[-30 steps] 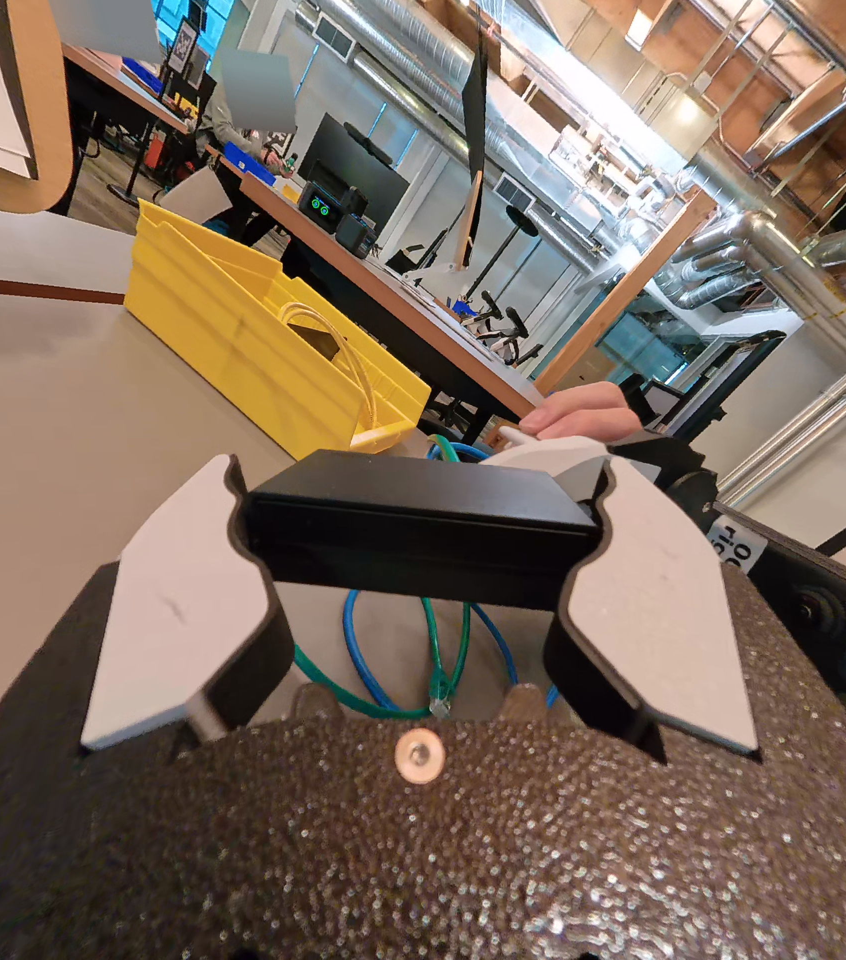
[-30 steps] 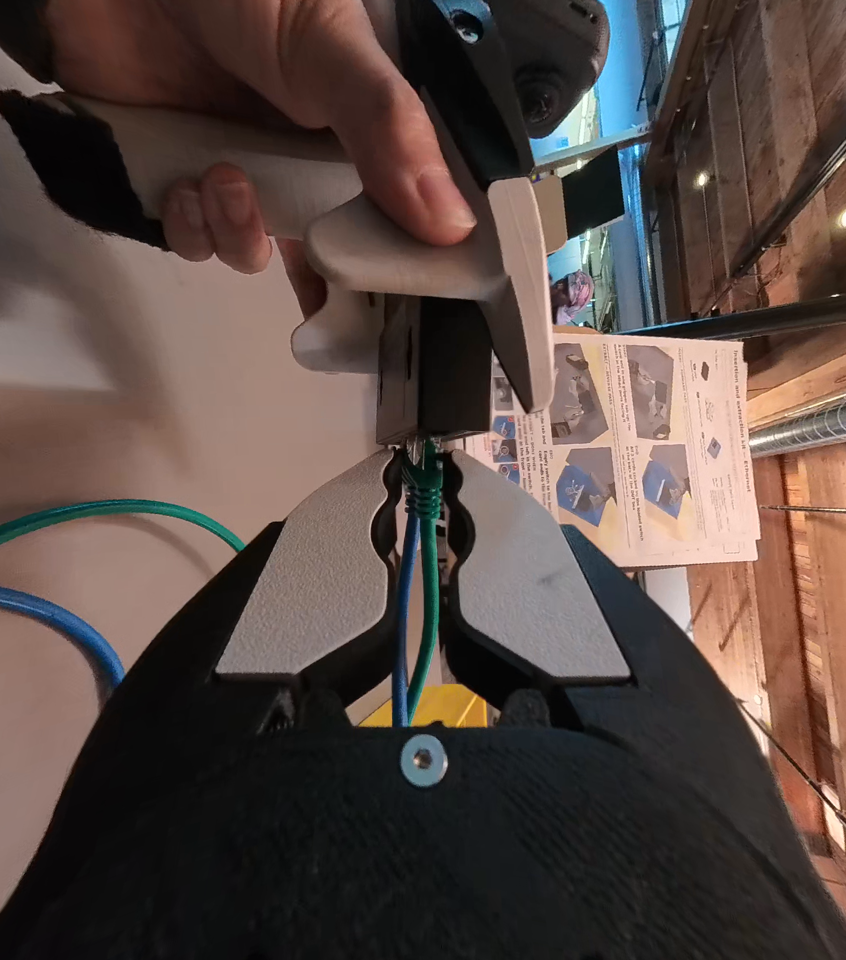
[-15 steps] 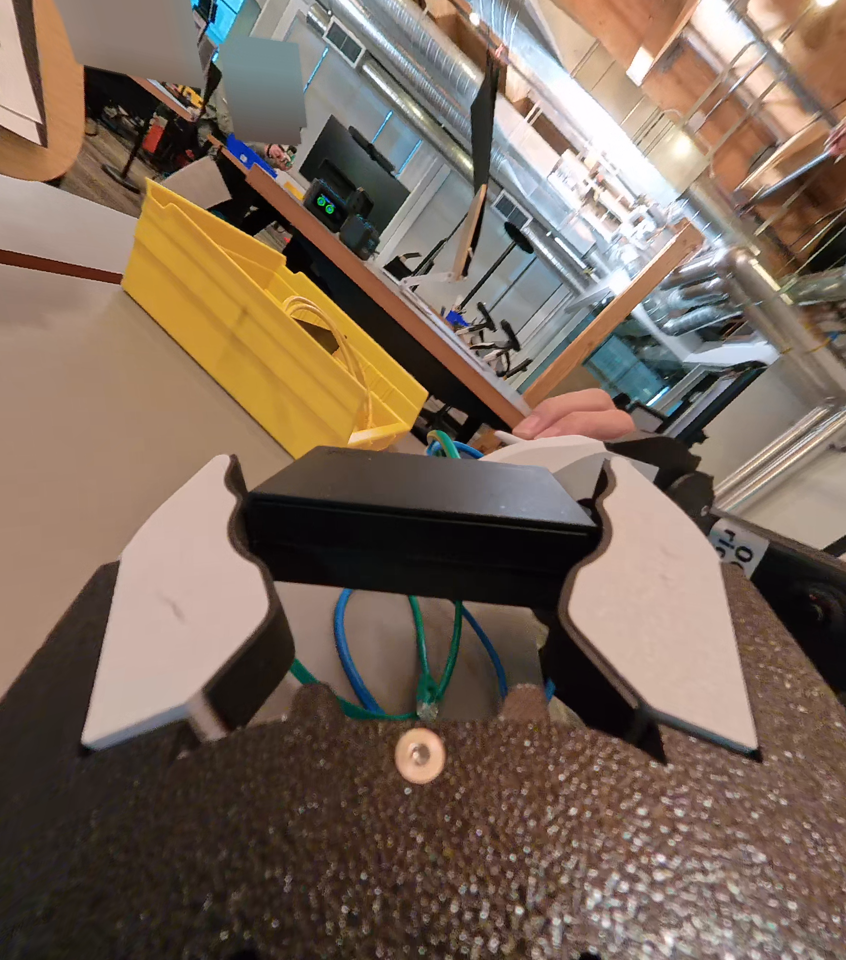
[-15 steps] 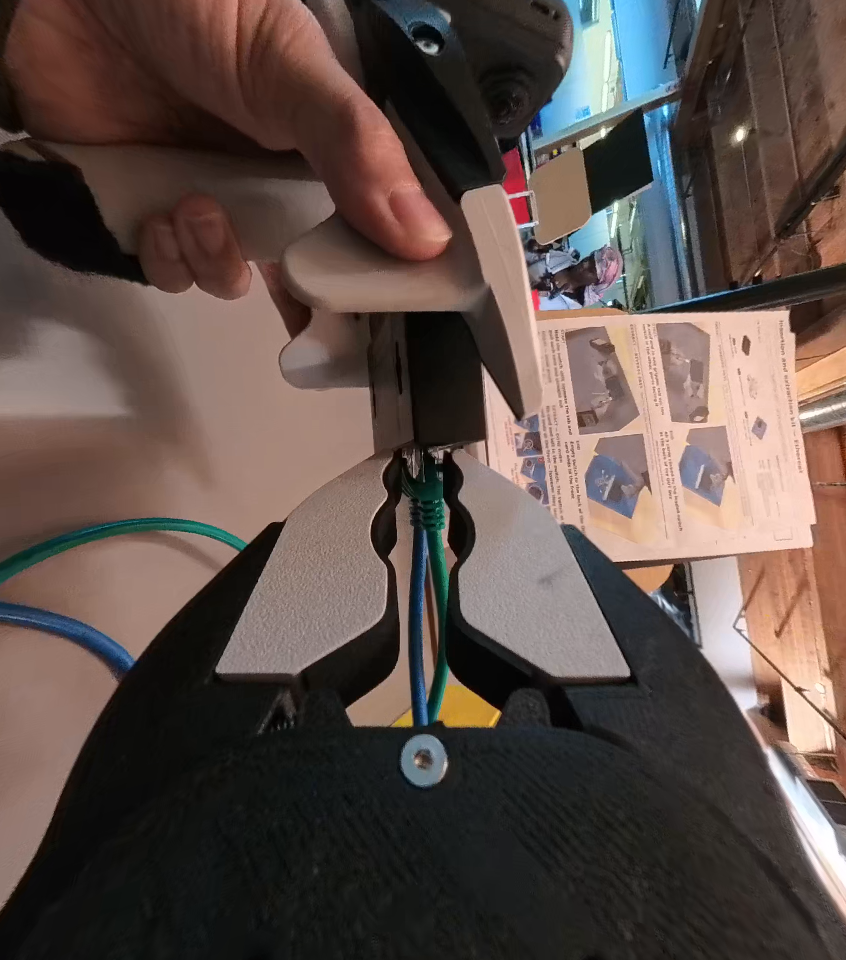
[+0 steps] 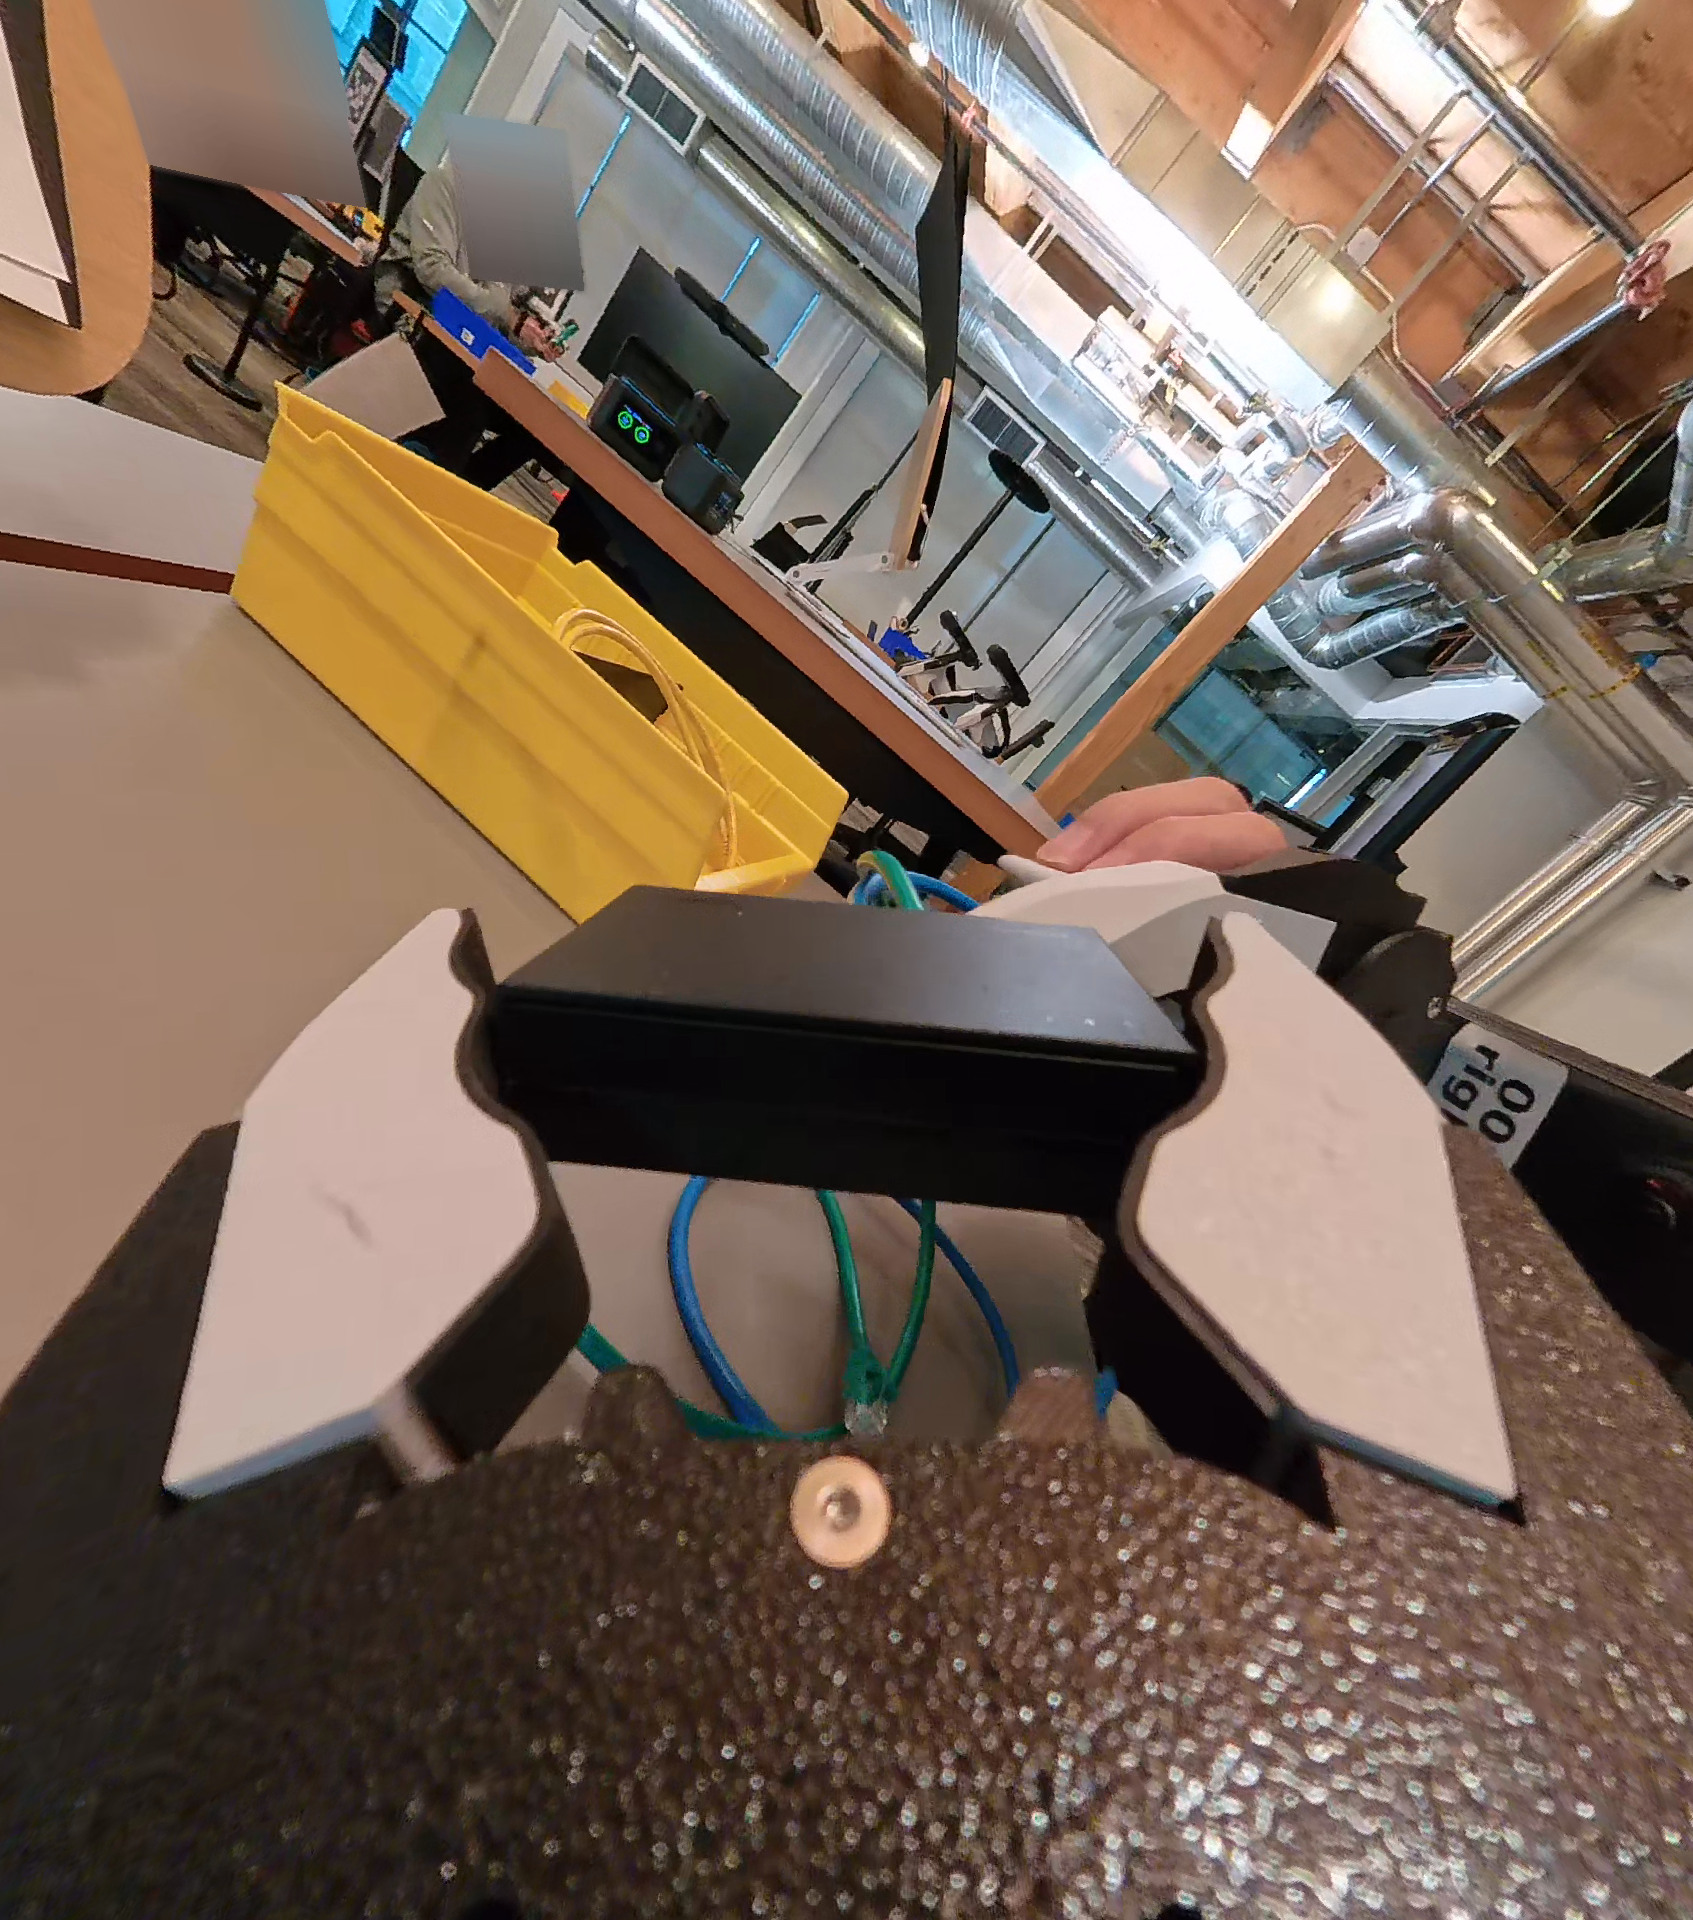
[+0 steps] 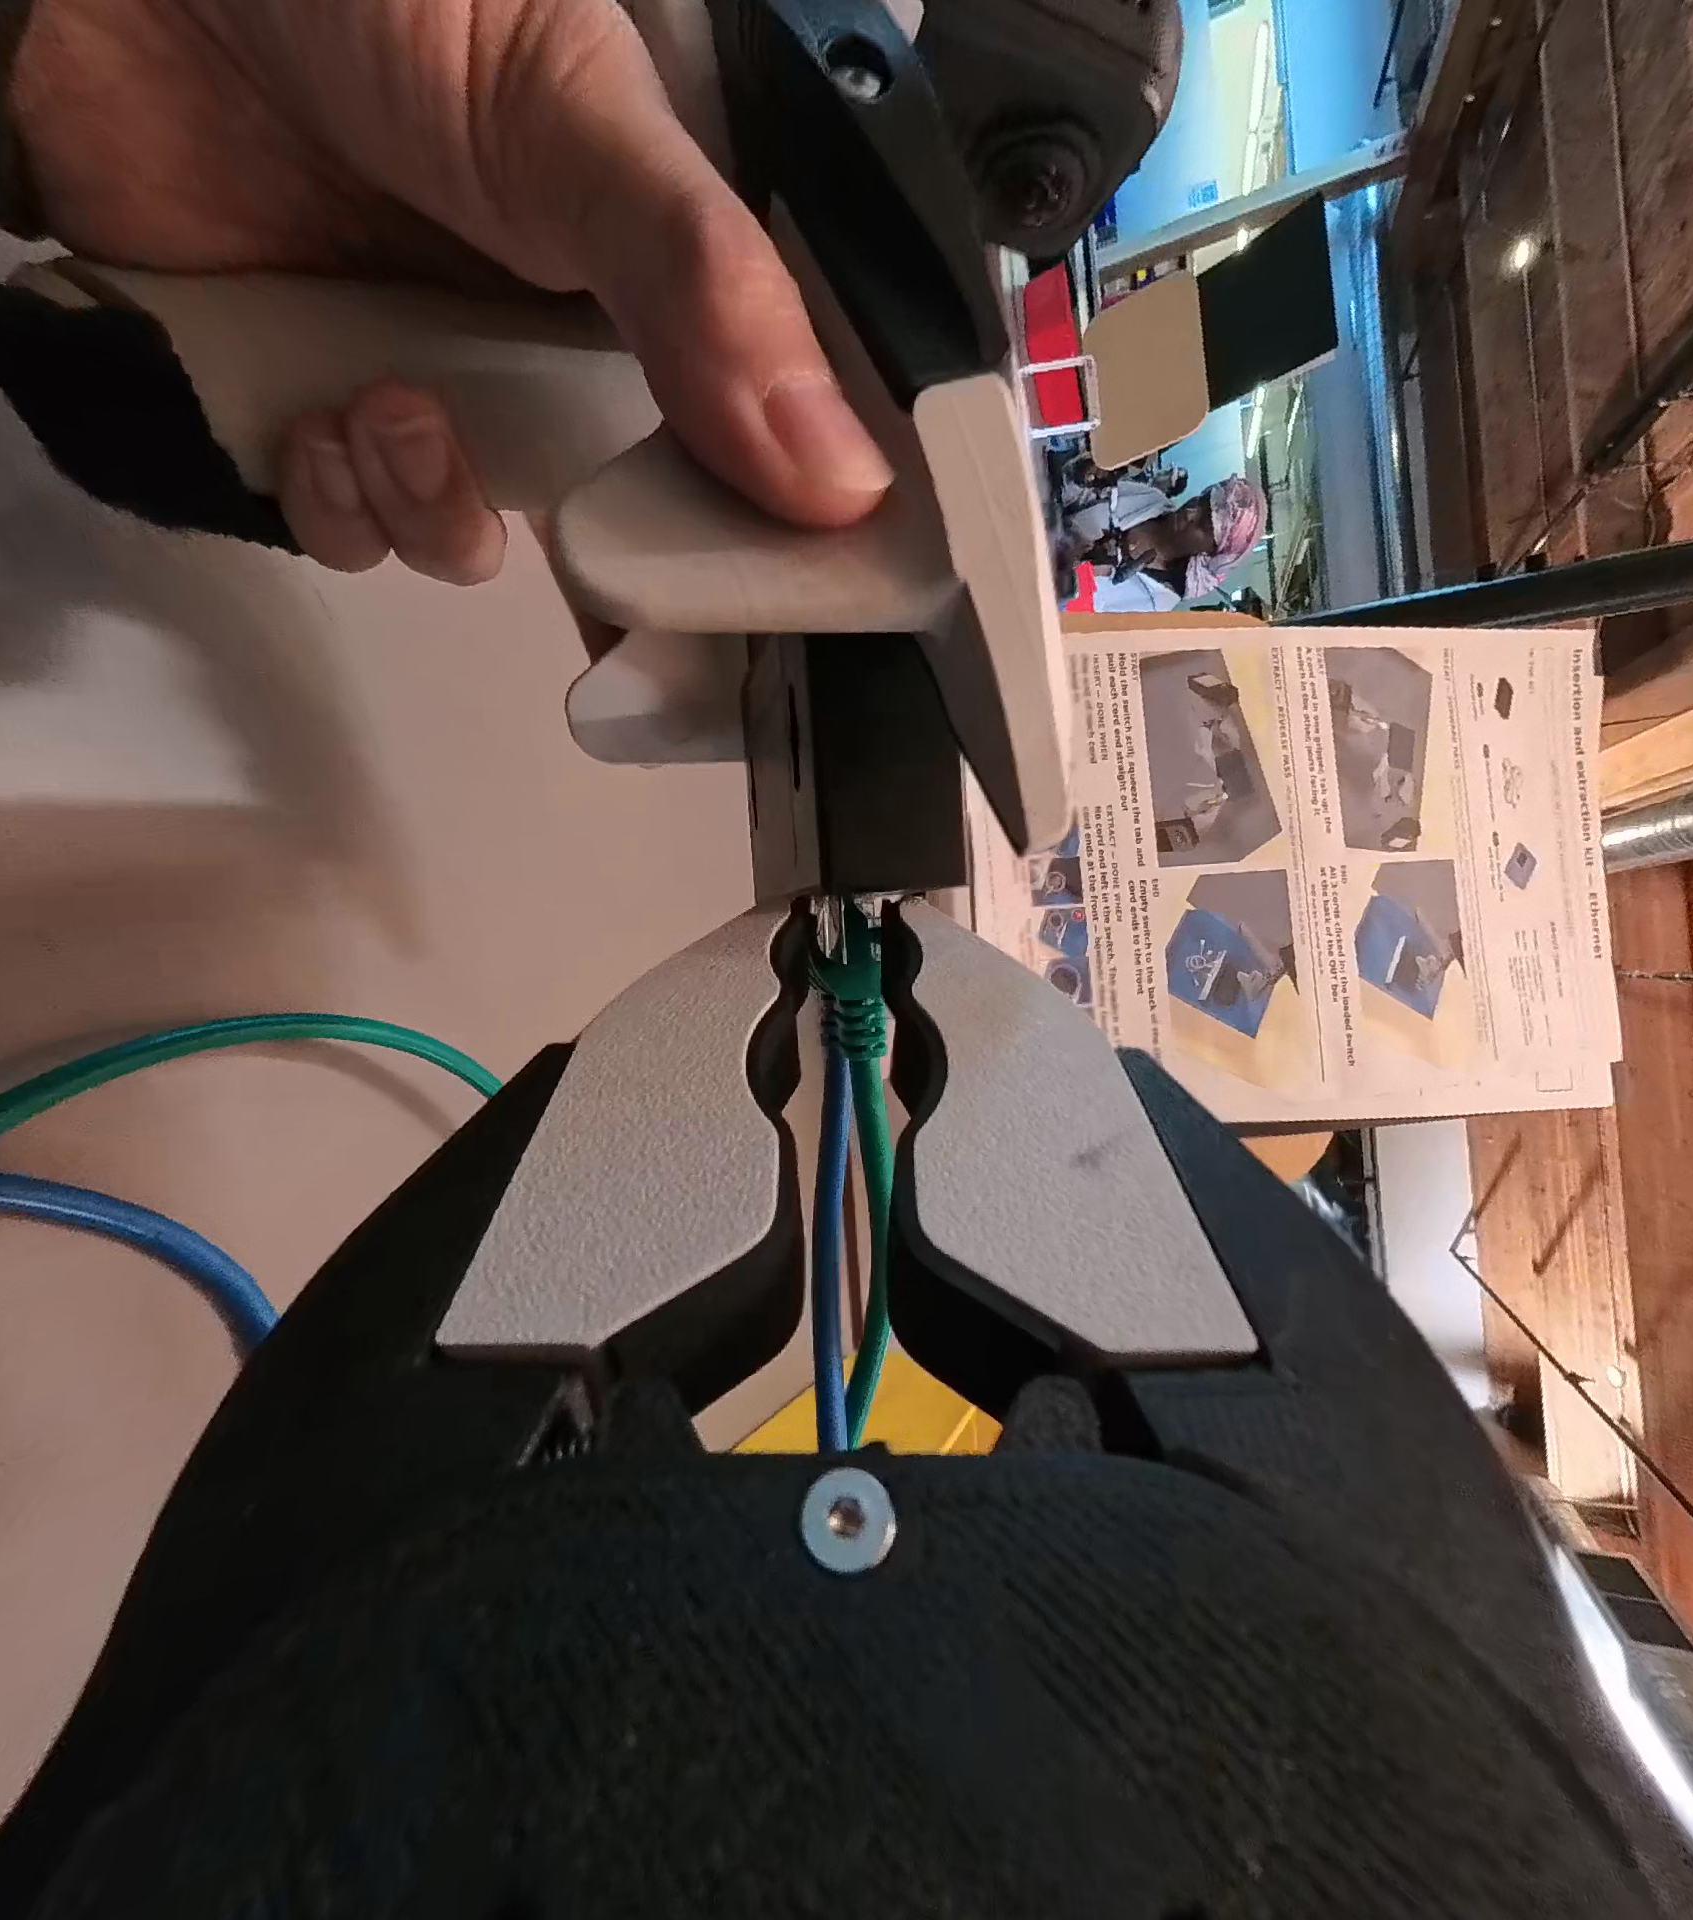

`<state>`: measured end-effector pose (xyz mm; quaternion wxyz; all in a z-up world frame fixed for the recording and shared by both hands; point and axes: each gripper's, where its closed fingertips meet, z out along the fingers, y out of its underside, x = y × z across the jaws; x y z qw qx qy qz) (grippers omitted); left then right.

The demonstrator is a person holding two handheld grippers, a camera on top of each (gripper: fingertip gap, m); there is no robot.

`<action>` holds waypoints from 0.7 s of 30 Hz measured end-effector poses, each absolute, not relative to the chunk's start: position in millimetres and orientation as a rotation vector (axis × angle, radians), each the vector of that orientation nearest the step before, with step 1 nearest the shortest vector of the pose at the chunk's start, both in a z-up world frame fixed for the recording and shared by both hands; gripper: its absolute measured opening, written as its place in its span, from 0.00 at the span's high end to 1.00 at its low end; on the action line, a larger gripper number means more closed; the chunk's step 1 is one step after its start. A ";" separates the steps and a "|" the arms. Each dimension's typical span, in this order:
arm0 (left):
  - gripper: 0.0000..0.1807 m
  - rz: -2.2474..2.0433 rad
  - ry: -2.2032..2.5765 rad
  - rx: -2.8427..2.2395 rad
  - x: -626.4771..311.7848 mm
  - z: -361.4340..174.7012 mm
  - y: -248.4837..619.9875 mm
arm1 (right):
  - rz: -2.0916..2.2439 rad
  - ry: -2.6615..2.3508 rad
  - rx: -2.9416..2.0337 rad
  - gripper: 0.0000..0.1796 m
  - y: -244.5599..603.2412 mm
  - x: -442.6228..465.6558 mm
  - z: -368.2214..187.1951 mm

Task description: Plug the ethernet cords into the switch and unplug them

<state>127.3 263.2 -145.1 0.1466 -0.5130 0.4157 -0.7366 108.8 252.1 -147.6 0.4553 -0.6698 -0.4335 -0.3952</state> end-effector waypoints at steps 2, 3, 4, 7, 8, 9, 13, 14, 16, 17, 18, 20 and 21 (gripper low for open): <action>0.32 -2.127 1.194 -1.474 127.4 -145.3 263.3 | -0.974 -1.061 -1.642 0.93 251.9 108.2 -147.3; 0.32 -2.118 1.198 -1.478 127.9 -146.8 263.4 | -0.979 -1.054 -1.658 0.93 252.0 109.2 -148.9; 0.32 -2.115 1.199 -1.484 128.5 -148.8 263.4 | -0.992 -1.062 -1.666 0.94 252.1 109.9 -150.6; 0.32 -2.119 1.181 -1.524 132.0 -157.0 264.6 | -0.997 -1.087 -1.704 0.94 253.3 114.7 -157.7; 0.32 -2.128 1.172 -1.531 132.9 -159.1 265.3 | -1.003 -1.099 -1.695 0.94 254.0 115.3 -158.7; 0.32 -2.128 1.168 -1.541 133.9 -161.7 266.1 | -1.000 -1.106 -1.721 0.94 254.7 117.2 -162.0; 0.32 -2.133 1.168 -1.504 134.3 -164.4 268.9 | -0.969 -1.112 -1.743 0.94 257.3 117.8 -164.7; 0.32 -2.122 1.177 -1.490 134.2 -165.2 269.3 | -0.957 -1.120 -1.751 0.94 257.4 118.0 -165.0; 0.32 -2.073 1.187 -1.474 133.8 -167.8 274.7 | -1.030 -1.129 -1.759 0.96 257.6 128.1 -162.9; 0.32 -2.056 1.193 -1.489 133.2 -170.9 277.7 | -1.068 -1.141 -1.744 0.97 257.2 134.4 -158.8; 0.32 -2.046 1.185 -1.507 133.5 -173.4 279.6 | -1.025 -1.135 -1.754 0.97 256.8 134.9 -156.3; 0.32 -2.059 1.170 -1.493 135.8 -172.2 275.8 | -1.056 -1.167 -1.756 0.97 257.3 137.1 -151.4; 0.32 -2.068 1.179 -1.469 136.5 -169.9 272.0 | -1.064 -1.182 -1.778 0.97 256.5 138.9 -151.3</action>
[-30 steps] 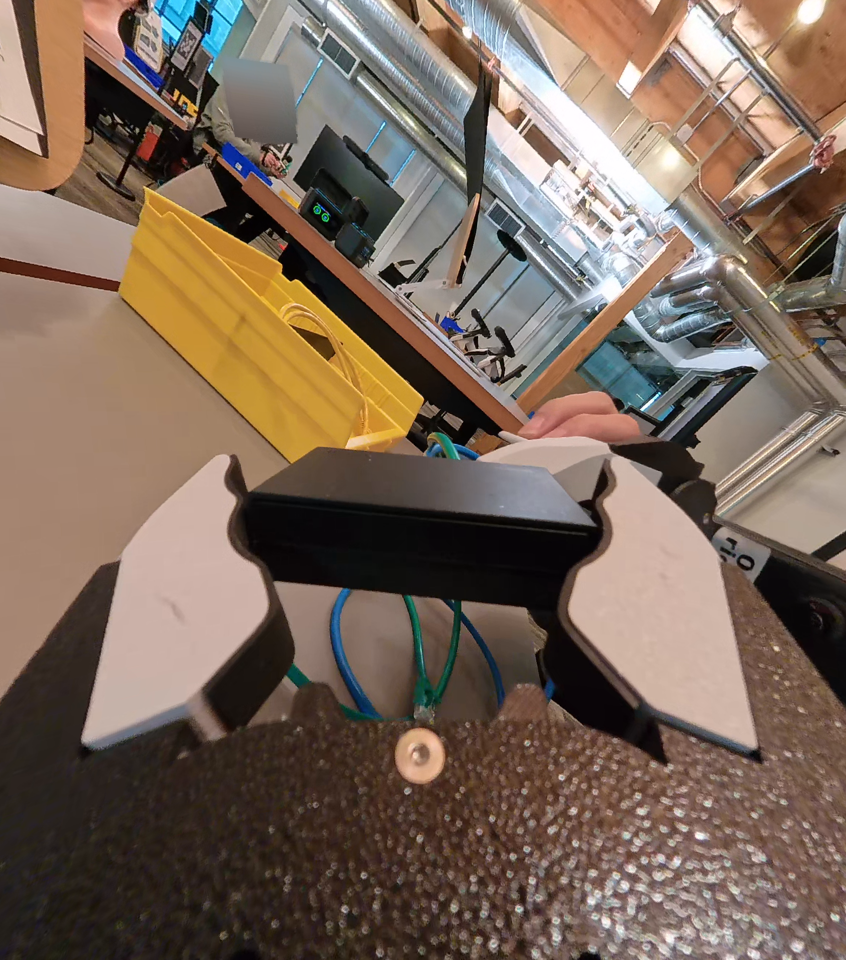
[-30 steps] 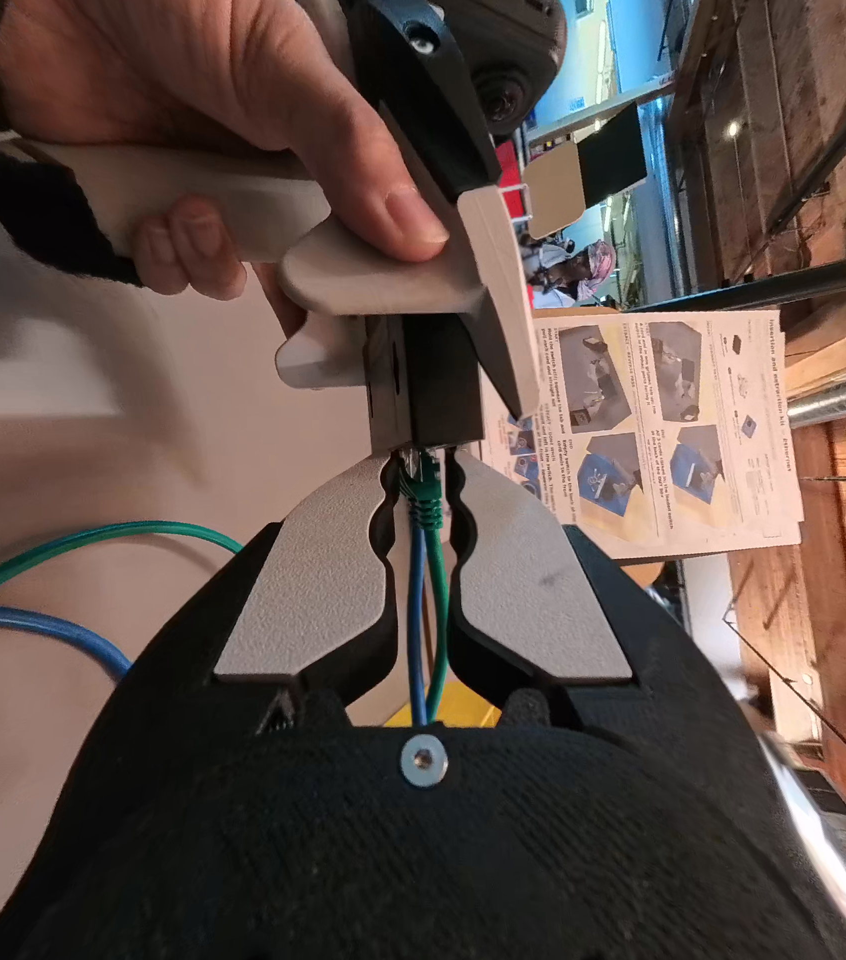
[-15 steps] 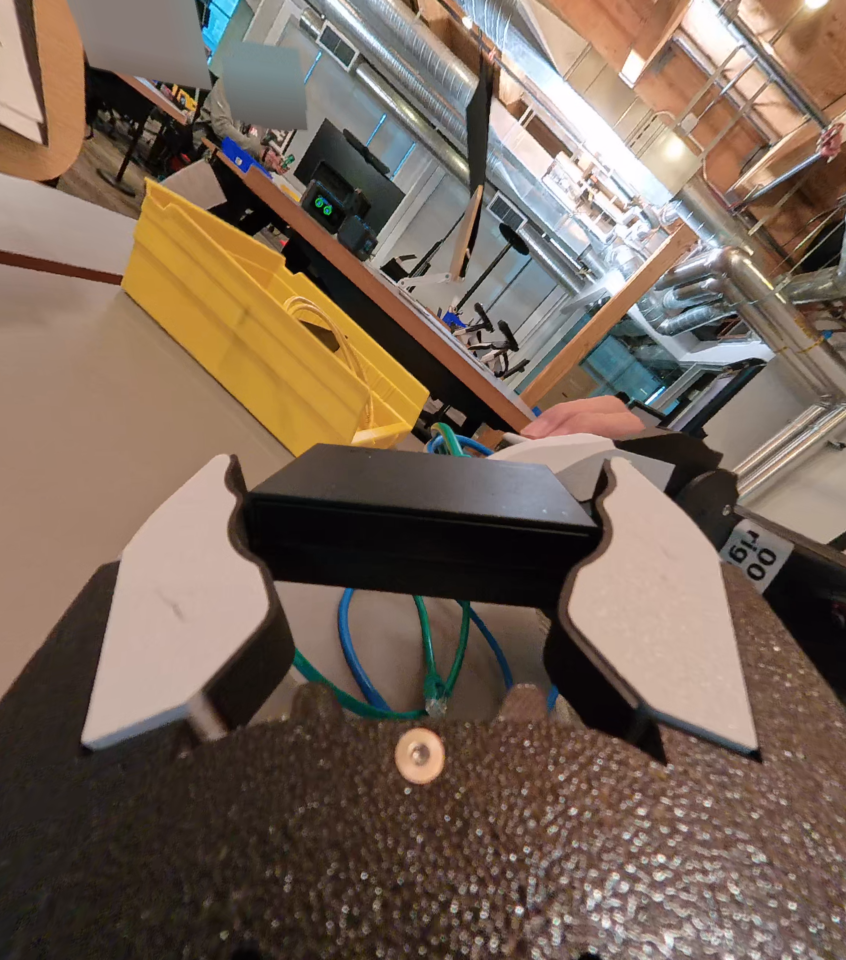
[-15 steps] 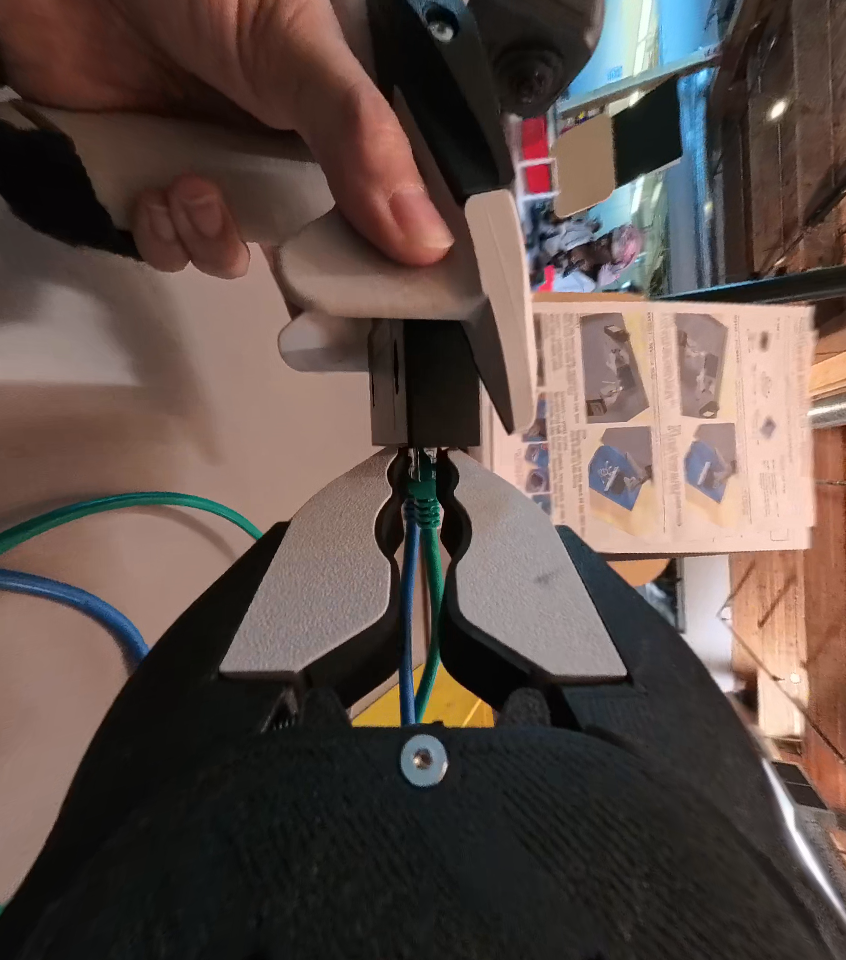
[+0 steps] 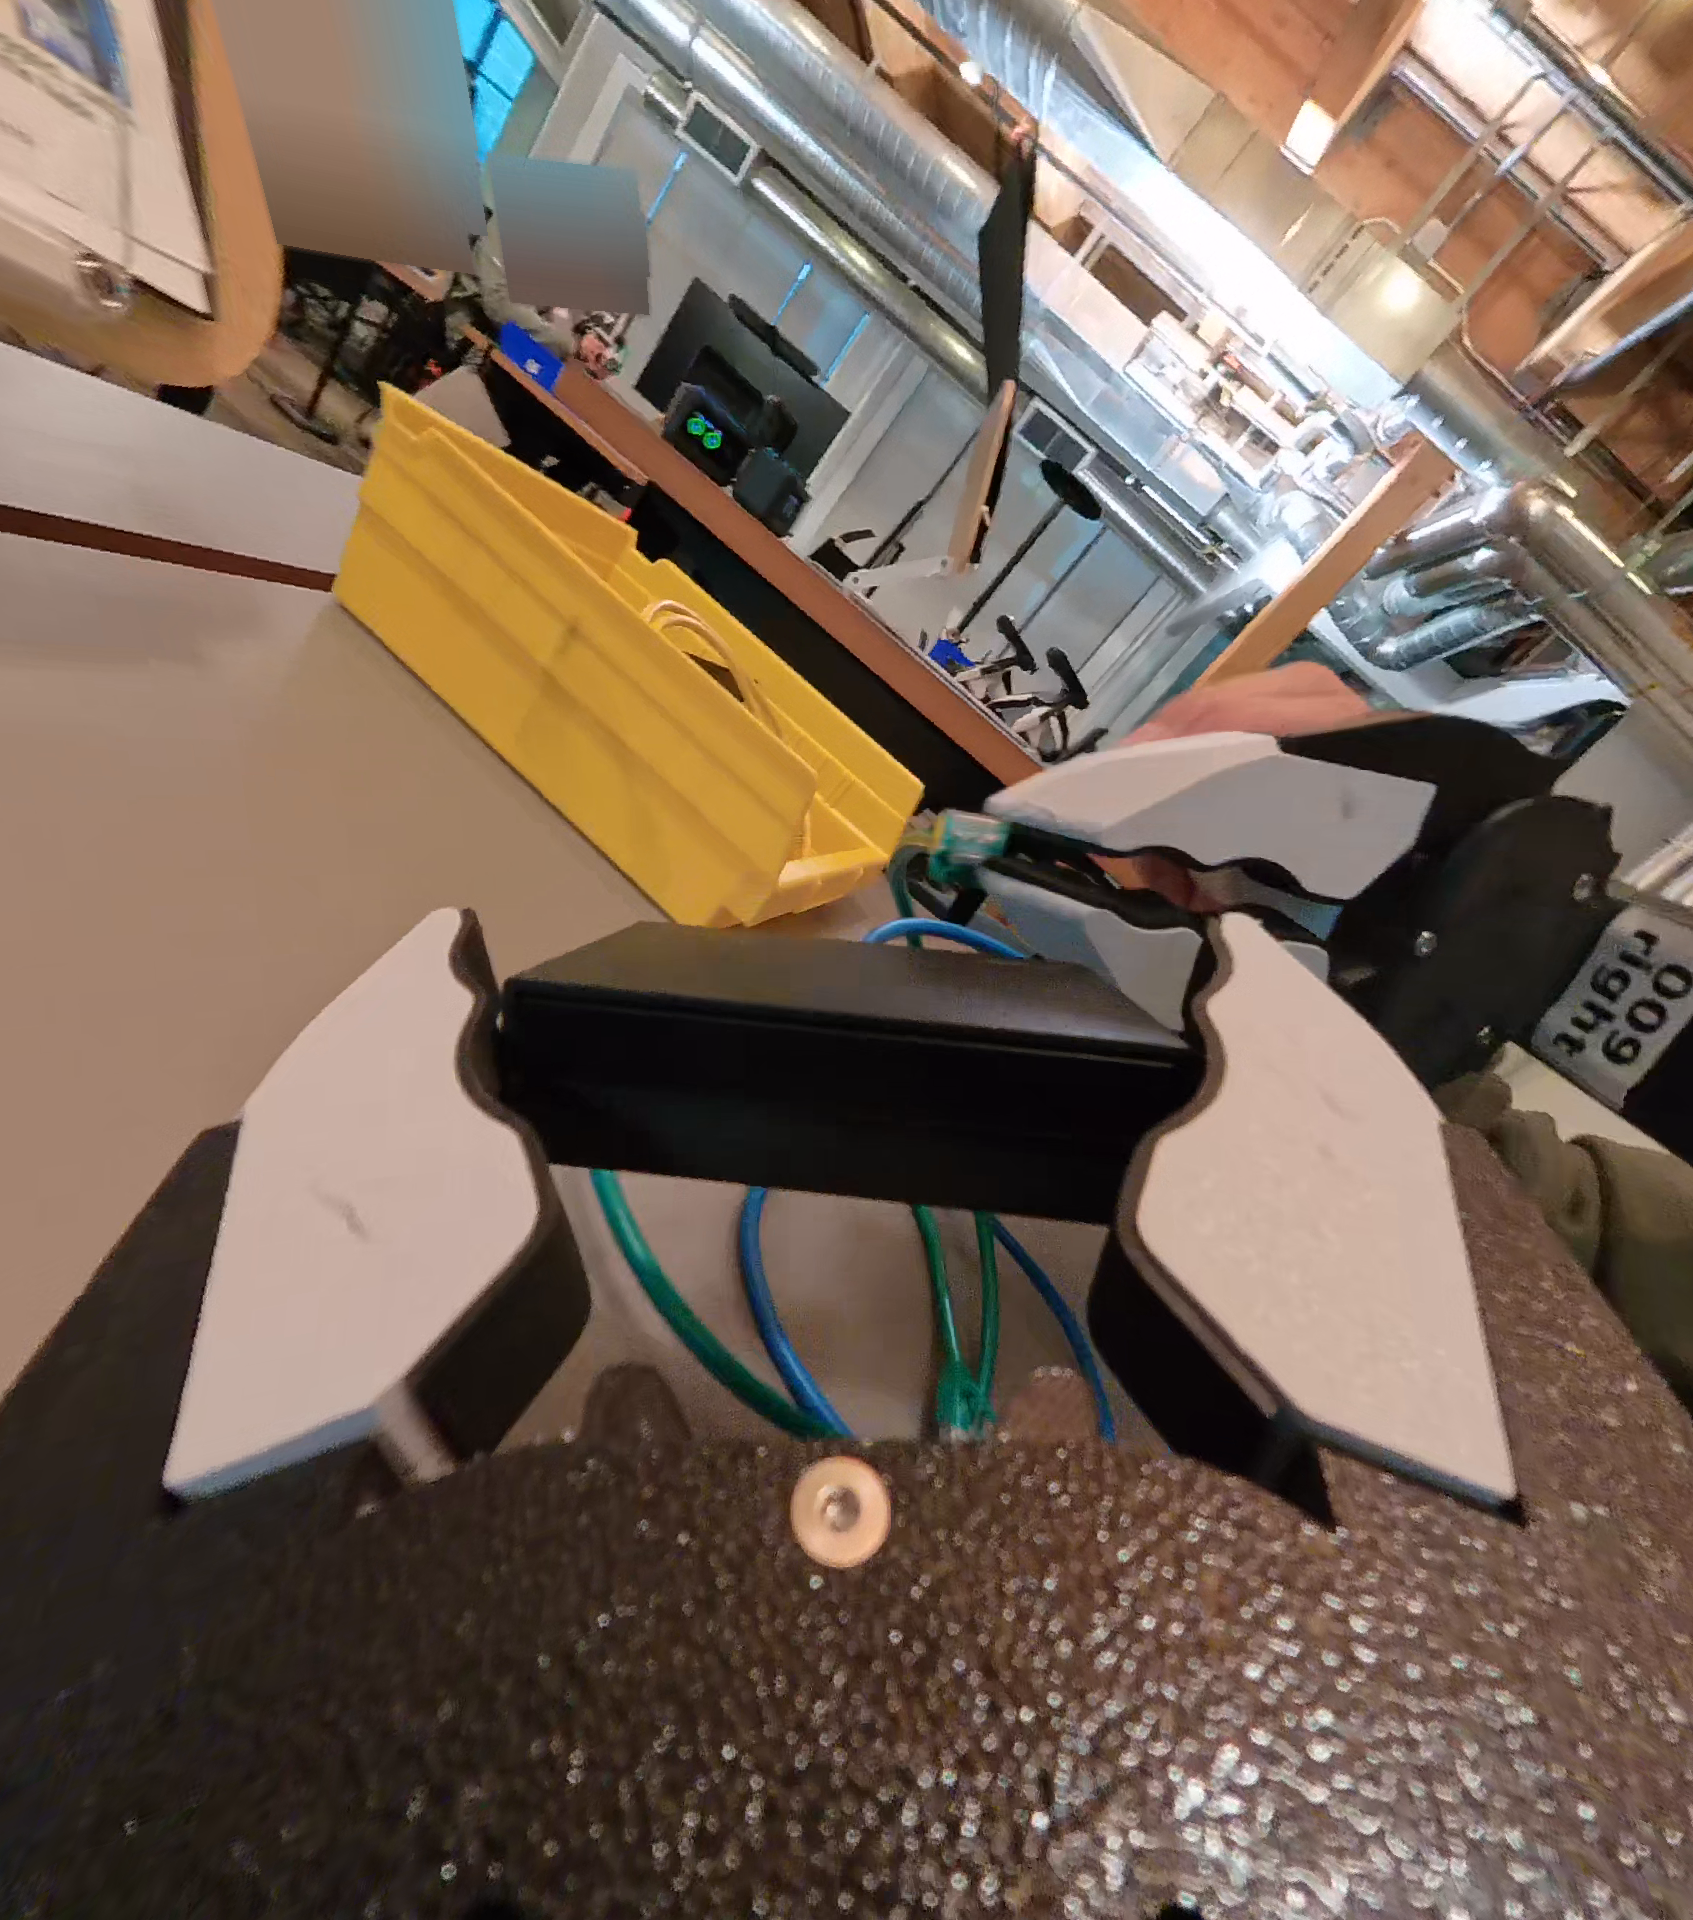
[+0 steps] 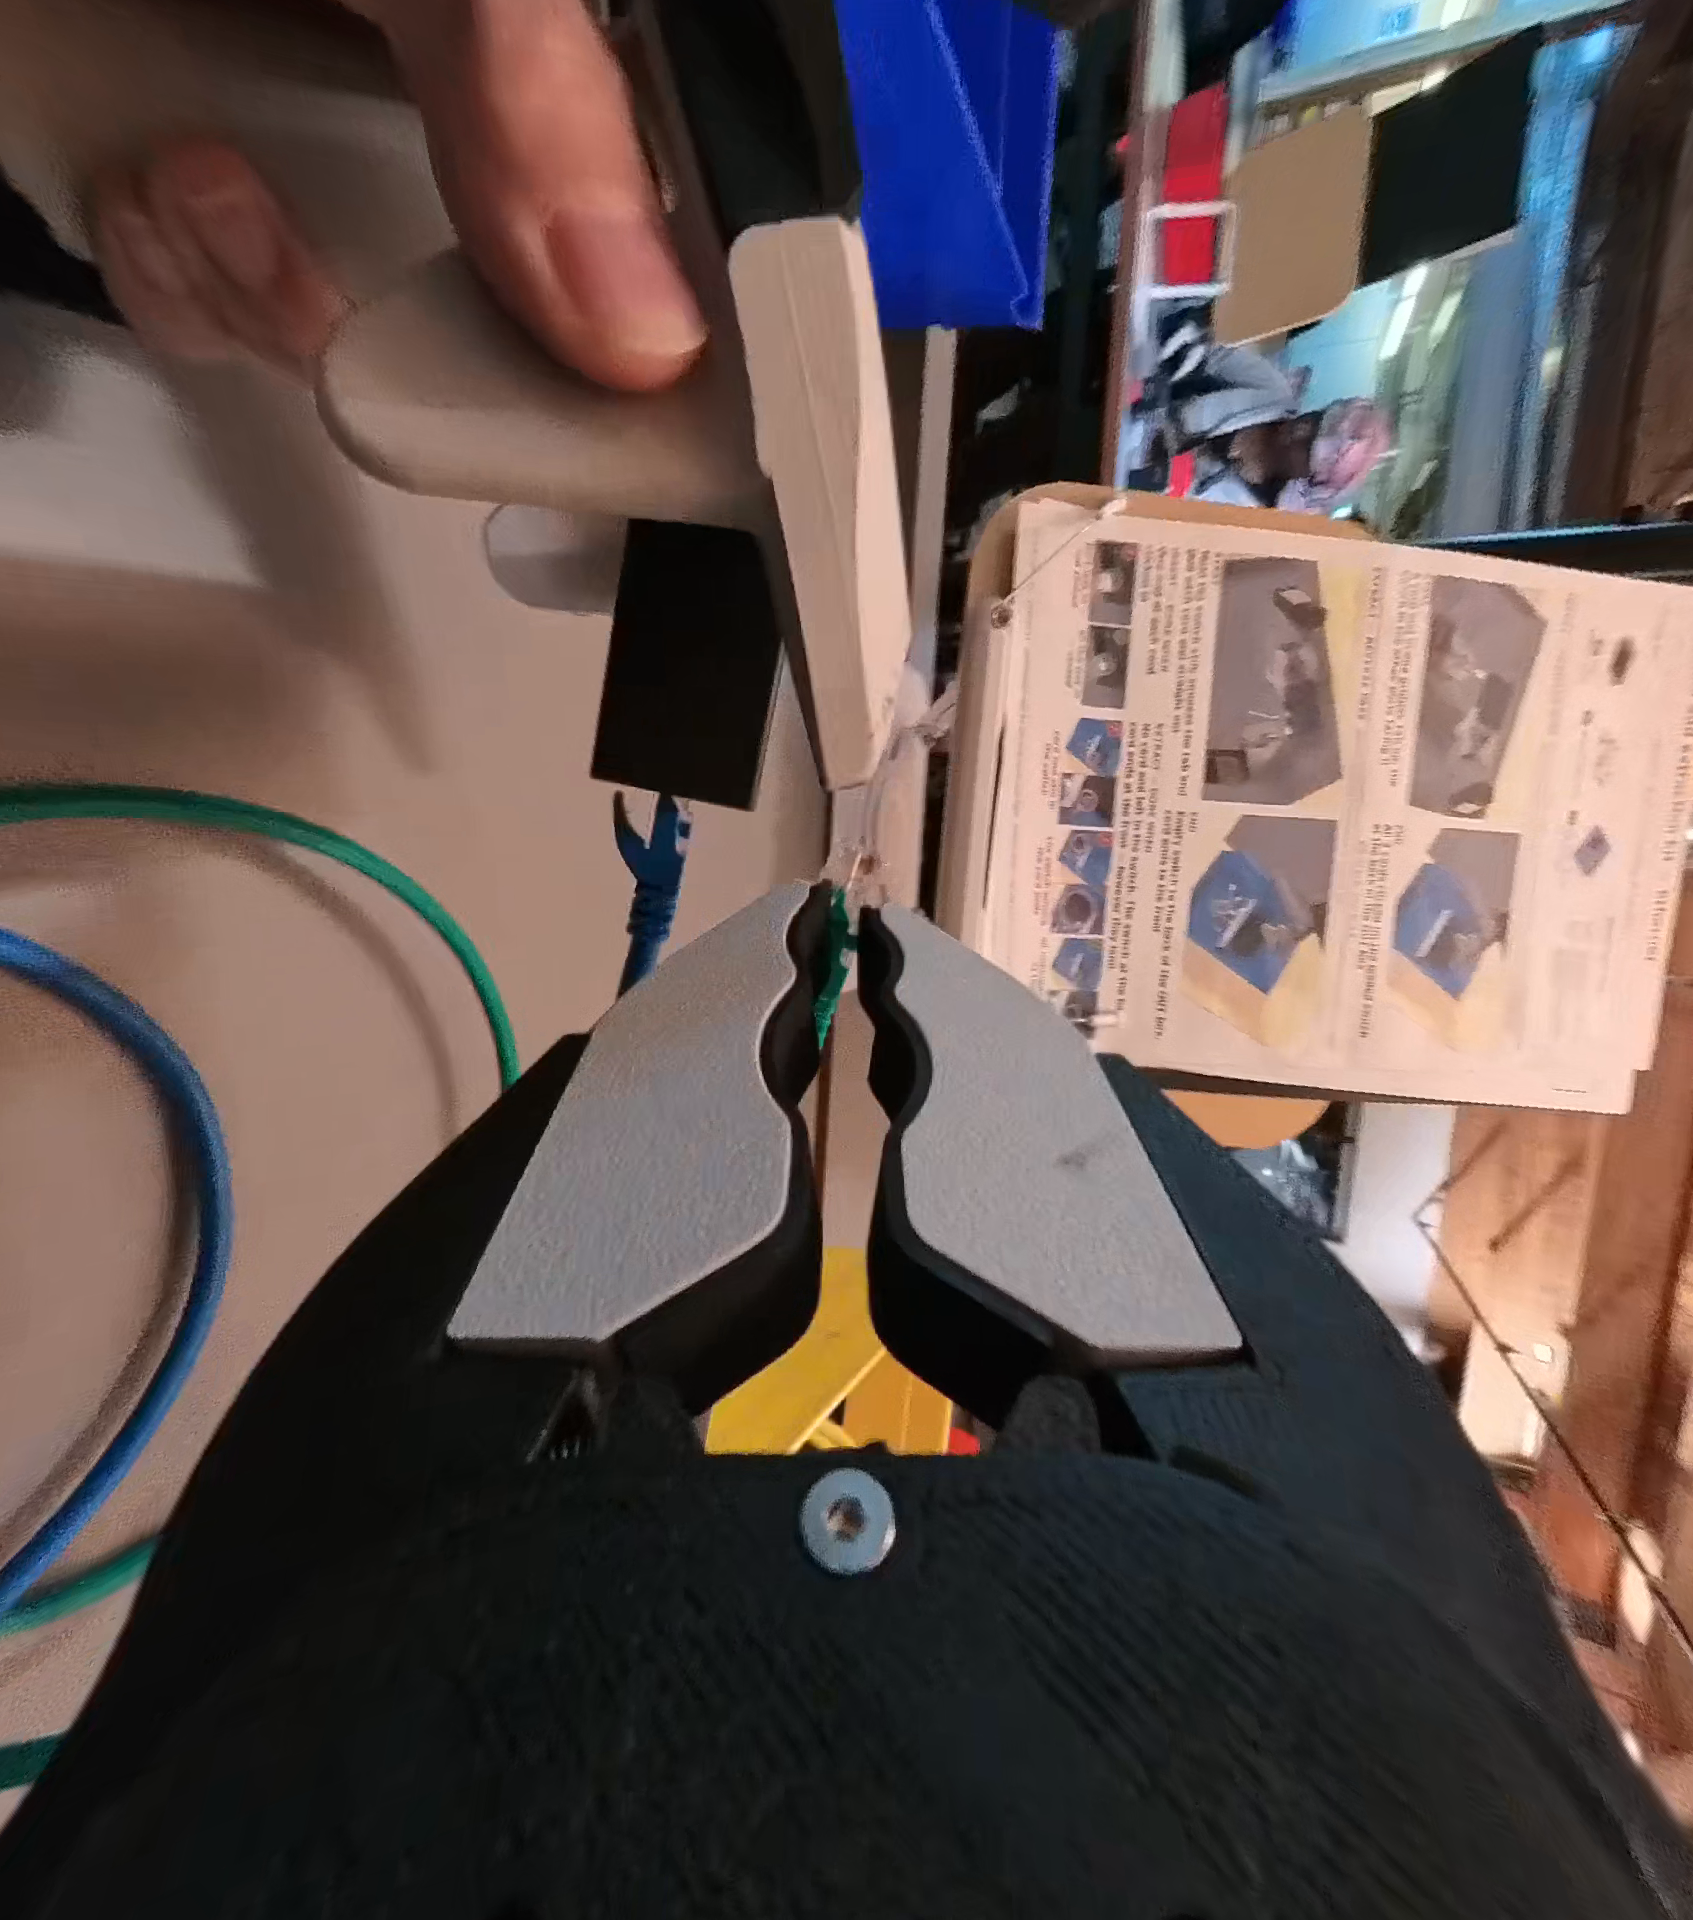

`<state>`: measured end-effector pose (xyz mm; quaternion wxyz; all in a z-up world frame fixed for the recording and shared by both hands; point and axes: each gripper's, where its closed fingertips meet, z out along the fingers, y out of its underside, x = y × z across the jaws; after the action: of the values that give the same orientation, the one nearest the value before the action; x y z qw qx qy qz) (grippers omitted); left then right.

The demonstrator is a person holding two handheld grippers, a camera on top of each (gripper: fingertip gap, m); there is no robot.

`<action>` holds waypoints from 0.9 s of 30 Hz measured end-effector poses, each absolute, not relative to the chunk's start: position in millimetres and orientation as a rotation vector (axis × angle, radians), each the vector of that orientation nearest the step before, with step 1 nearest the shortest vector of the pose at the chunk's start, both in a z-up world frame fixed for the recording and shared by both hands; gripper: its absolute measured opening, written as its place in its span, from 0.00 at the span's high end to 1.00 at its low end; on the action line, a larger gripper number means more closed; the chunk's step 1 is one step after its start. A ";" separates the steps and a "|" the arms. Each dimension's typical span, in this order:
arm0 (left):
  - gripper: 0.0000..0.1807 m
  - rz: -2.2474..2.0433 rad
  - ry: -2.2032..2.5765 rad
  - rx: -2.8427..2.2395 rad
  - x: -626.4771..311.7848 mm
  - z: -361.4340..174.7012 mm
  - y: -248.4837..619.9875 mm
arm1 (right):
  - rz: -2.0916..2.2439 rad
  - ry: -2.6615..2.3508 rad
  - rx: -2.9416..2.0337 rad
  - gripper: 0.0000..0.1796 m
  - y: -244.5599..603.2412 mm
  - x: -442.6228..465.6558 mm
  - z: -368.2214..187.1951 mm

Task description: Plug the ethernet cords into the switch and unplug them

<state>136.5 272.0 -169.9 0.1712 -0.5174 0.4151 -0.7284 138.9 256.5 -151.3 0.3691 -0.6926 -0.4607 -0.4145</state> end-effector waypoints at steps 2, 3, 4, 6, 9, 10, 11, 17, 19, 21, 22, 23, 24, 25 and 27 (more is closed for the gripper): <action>0.32 -2.050 1.194 -1.425 135.3 -165.5 270.2 | -1.073 -1.166 -1.743 0.97 252.8 140.2 -138.5; 0.32 -2.038 1.198 -1.404 133.3 -163.3 272.6 | -1.098 -1.149 -1.747 0.97 248.7 146.0 -130.2; 0.32 -2.031 1.184 -1.383 130.7 -159.9 277.5 | -1.101 -1.120 -1.721 0.97 244.6 149.9 -117.3; 0.32 -2.047 1.130 -1.342 124.2 -150.4 289.6 | -1.088 -1.032 -1.695 0.97 234.1 162.0 -87.0; 0.32 -2.027 1.084 -1.336 117.1 -145.3 307.2 | -1.103 -0.920 -1.620 0.97 215.7 183.1 -29.3; 0.32 -2.007 1.082 -1.335 115.6 -145.6 312.0 | -1.120 -0.884 -1.582 0.97 209.6 191.3 -7.4; 0.32 -1.993 1.076 -1.336 114.0 -145.7 316.4 | -1.128 -0.847 -1.559 0.97 203.8 200.3 12.6; 0.32 -2.013 1.020 -1.333 108.7 -143.5 329.2 | -1.213 -0.673 -1.481 0.97 179.0 269.2 98.0; 0.32 -2.009 0.978 -1.352 108.4 -144.1 335.6 | -1.089 -0.645 -1.511 0.97 176.9 273.9 104.3; 0.32 -2.053 0.947 -1.343 106.9 -140.4 336.4 | -0.858 -0.691 -1.528 0.97 182.2 254.2 95.6; 0.32 -2.085 0.939 -1.330 106.1 -137.1 334.3 | -0.782 -0.707 -1.552 0.97 186.8 246.4 85.1; 0.32 -2.109 0.929 -1.309 105.5 -132.5 331.9 | -0.736 -0.733 -1.588 0.97 191.4 239.7 70.4; 0.32 -2.131 0.923 -1.277 104.5 -126.8 328.2 | -0.672 -0.781 -1.624 0.97 195.3 227.8 53.0; 0.32 -2.145 0.924 -1.247 103.5 -121.3 324.2 | -0.600 -0.819 -1.640 0.97 198.5 212.0 37.5; 0.32 -2.128 0.938 -1.212 102.8 -113.8 318.1 | -0.521 -0.884 -1.670 0.97 203.5 184.1 10.0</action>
<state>102.8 318.1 -113.8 0.2568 -0.4468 0.3456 -0.7842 184.1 203.5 10.0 0.5569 -0.7078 -0.3744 -0.2208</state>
